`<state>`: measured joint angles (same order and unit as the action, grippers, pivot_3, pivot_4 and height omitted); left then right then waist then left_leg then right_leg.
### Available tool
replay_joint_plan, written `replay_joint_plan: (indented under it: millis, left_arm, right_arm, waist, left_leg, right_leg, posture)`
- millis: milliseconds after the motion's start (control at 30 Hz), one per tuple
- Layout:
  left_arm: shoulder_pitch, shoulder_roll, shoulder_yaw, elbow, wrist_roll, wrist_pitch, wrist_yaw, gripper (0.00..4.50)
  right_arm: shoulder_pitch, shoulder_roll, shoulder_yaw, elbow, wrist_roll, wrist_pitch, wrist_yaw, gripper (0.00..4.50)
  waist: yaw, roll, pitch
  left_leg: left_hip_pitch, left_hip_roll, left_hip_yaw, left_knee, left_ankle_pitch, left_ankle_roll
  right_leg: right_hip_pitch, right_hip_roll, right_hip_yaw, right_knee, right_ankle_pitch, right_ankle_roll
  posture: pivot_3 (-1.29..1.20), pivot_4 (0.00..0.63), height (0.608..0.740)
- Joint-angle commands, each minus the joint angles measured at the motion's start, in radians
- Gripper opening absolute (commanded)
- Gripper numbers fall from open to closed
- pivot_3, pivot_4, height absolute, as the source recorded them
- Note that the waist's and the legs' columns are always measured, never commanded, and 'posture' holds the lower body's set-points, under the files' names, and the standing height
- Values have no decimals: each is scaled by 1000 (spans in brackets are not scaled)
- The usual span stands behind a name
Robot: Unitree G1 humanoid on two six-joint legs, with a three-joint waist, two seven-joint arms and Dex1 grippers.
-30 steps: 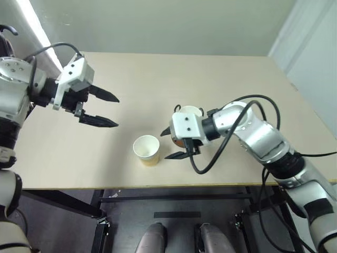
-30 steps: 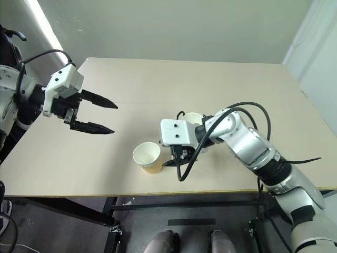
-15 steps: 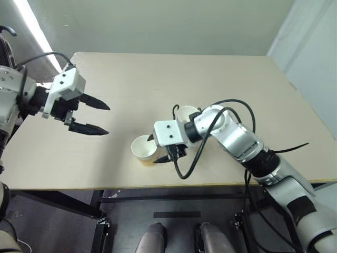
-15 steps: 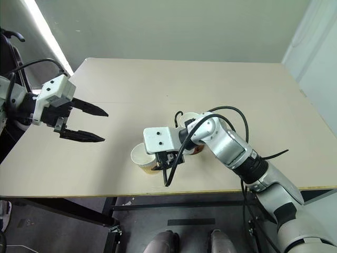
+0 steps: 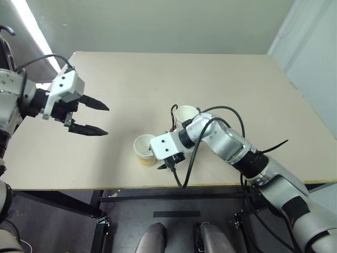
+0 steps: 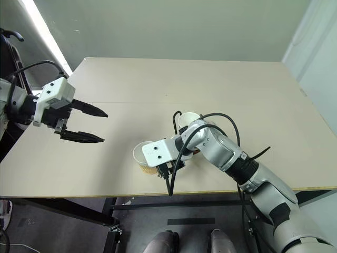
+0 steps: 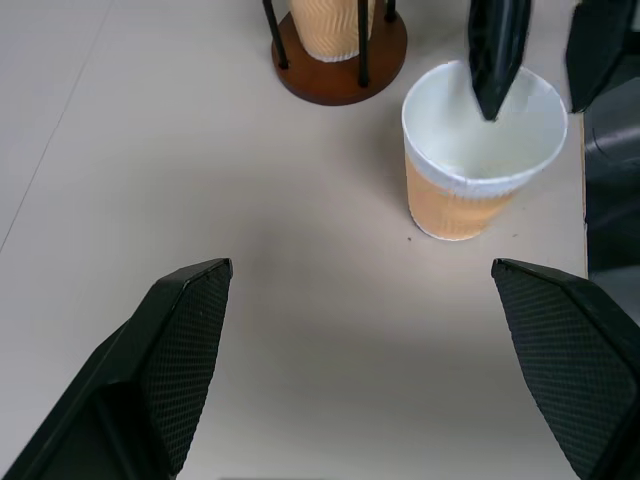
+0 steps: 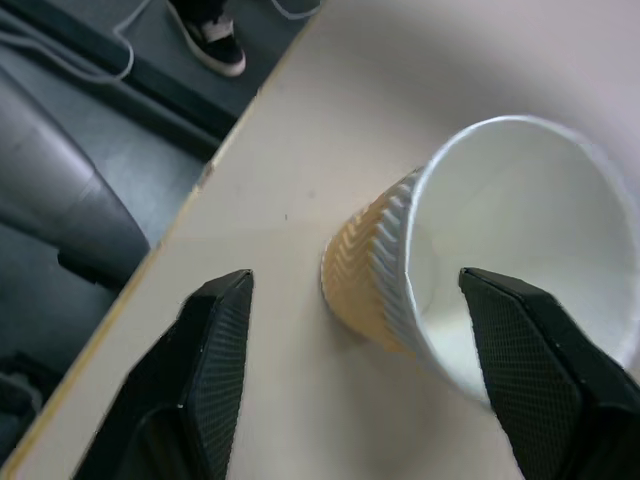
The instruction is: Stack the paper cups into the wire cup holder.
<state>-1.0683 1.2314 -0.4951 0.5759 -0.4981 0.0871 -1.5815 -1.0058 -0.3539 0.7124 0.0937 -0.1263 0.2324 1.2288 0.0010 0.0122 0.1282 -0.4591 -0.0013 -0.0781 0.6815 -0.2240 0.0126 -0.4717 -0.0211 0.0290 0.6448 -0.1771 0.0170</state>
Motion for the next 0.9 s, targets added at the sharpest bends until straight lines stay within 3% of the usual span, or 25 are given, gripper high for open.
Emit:
replay_joint_plan:
  millis: [33,200,233,433,700,900]
  left_arm:
    - [-4,-3,44,-60,-9,35,-33,4500]
    - [-31,-42,69,-99,12,88,-33,4500]
    - [-44,-56,69,-99,17,98,-33,4500]
    - [-87,-102,64,-57,44,95,-33,4500]
    - [-106,-128,66,-7,49,72,-33,4500]
    - [-106,-137,69,23,51,49,-33,4500]
  right_arm:
    - [-17,9,-20,-9,-14,-30,13,2082]
    - [-14,-6,-42,-18,-11,-24,35,204]
    - [-14,-10,-51,-24,-6,-16,40,59]
    - [-17,-20,-130,-91,64,76,67,59]
    - [-147,-11,-398,-177,272,311,16,59]
    - [-227,-114,-475,-157,305,327,19,59]
  waist:
    - [0,0,0]
    - [0,0,0]
    - [0,0,0]
    - [-2,0,0]
    - [-2,0,0]
    - [0,0,0]
  left_leg:
    - [0,0,0,0,0,0]
    - [0,0,0,0,0,0]
    - [0,0,0,0,0,0]
    - [0,0,0,0,1,-1]
    - [0,0,-1,-2,3,-3]
    - [0,0,-1,-2,2,-3]
  right_leg:
    - [0,0,0,0,0,0]
    - [0,0,0,0,0,0]
    - [1,0,0,0,0,0]
    - [1,0,-1,0,0,-1]
    - [0,0,-1,0,0,-1]
    - [1,0,-1,0,-1,-3]
  posture:
    - [0,150,740]
    - [0,150,740]
    - [0,150,740]
    - [0,150,740]
    - [0,150,740]
    - [0,150,740]
